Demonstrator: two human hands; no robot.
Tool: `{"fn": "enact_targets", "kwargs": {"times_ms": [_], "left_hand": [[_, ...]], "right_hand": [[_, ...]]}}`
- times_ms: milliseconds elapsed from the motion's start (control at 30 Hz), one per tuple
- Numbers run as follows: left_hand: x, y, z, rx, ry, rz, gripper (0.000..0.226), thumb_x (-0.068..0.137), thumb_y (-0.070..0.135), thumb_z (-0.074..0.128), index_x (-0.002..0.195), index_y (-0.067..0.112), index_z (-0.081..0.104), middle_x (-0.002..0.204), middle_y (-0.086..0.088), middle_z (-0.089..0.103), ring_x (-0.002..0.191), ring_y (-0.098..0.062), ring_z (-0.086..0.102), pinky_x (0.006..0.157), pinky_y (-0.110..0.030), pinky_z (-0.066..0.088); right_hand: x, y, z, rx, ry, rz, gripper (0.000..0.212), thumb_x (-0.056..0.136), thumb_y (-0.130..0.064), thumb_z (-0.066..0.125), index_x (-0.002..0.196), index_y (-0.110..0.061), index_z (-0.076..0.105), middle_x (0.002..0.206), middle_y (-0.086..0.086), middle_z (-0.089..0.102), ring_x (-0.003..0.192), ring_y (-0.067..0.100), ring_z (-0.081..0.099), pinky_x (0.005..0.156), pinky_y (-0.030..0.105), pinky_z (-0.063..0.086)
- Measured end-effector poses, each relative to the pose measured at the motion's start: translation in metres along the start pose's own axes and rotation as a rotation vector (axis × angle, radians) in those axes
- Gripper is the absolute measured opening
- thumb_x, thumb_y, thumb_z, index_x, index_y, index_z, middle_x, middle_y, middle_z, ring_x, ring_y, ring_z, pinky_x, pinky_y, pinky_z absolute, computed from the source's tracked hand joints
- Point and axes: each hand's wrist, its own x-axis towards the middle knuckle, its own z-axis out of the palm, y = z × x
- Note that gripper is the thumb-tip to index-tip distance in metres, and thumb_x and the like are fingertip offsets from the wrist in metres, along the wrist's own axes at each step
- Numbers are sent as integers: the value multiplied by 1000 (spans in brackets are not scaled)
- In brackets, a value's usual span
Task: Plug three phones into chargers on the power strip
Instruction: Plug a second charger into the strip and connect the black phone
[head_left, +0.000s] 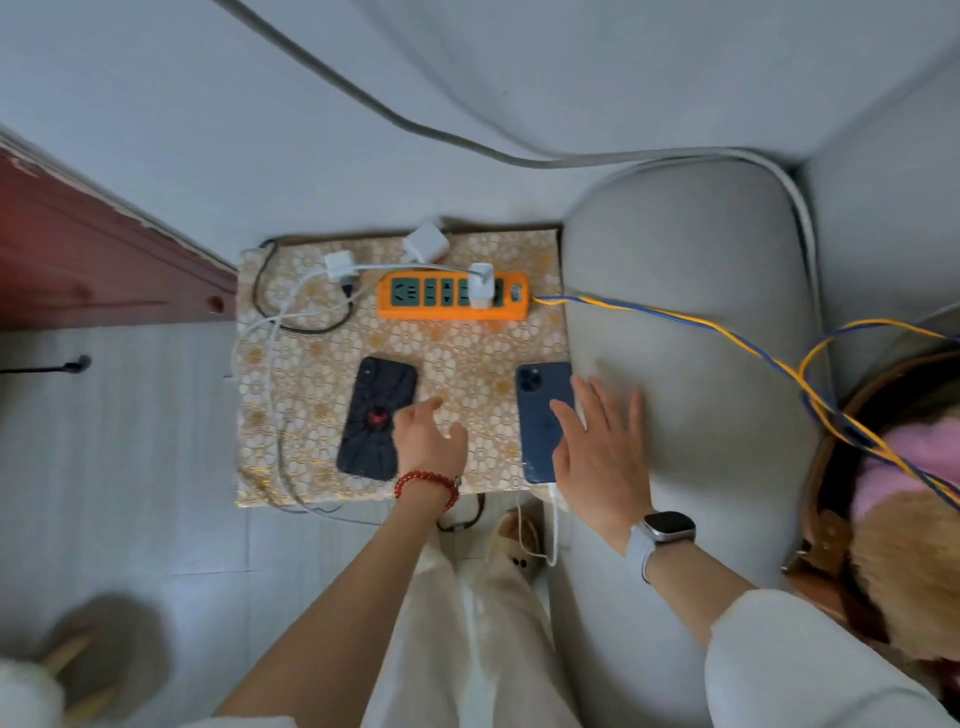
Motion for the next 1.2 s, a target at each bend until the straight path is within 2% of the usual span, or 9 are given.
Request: {"fn": "enact_targets", "kwargs": {"times_ms": [200,300,367,500,667,767,867,1000,1200], "left_hand": [[35,-51,-98,16,519,57,50,76,6,60,123,1,44,128,-25,41,118,-40,37,96,-54,37],[70,-70,-125,151,306,16,79,84,29,58,145,14,10,152,-13,18,138,-35,16,107,-58,20],[92,-74,-133,225,163,82,76,89,38,49,146,19,2,148,-7,32,137,-30,23,110,-57,17],[92,-63,-139,67,41,413,35,95,21,41,129,17,49,91,-9,67,64,-16,54,64,-34,53],[23,-80,-122,33,-167,697,25,90,14,50,109,14,66,81,-9,73,56,-13,59,50,-22,51],[3,-93,-106,61,-320,581,26,92,23,50,115,22,63,90,-5,74,69,-14,66,68,-29,57],[-5,-84,-82,272,-422,602,30,94,32,43,120,30,58,105,-1,68,93,-21,63,79,-32,51],[4,-57,-61,443,-504,547,37,93,28,42,129,20,47,133,-3,51,117,-21,50,93,-38,47],[85,-28,-91,456,0,466,50,90,23,44,137,18,29,147,-9,30,134,-29,26,107,-50,30]], "right_hand": [[14,-90,12,358,-41,-93,40,89,-8,44,128,-8,49,137,14,48,131,29,40,114,45,27],[27,-124,10,433,43,-106,40,86,-1,47,125,-5,51,131,16,53,125,31,47,109,45,36],[40,-137,4,485,131,-101,39,86,-1,44,125,-3,50,129,17,53,124,32,48,105,48,40],[79,-151,-23,512,270,-96,44,90,-16,27,129,-7,44,137,13,46,131,27,38,113,47,28],[92,-147,-41,233,0,-401,34,92,-21,35,107,-11,63,115,9,67,111,26,59,107,52,33],[71,-138,-50,911,-385,27,21,94,-13,43,96,-9,64,87,3,75,78,29,68,80,44,54],[43,-118,-42,1254,-394,350,20,97,-19,39,100,-13,58,62,1,72,68,14,70,71,23,57],[24,-81,-15,774,-232,563,30,99,-21,27,118,-11,48,68,4,58,69,25,62,70,43,51],[52,-56,-4,152,-18,588,42,91,-8,44,131,-2,37,121,26,49,109,43,47,86,47,43]]}}
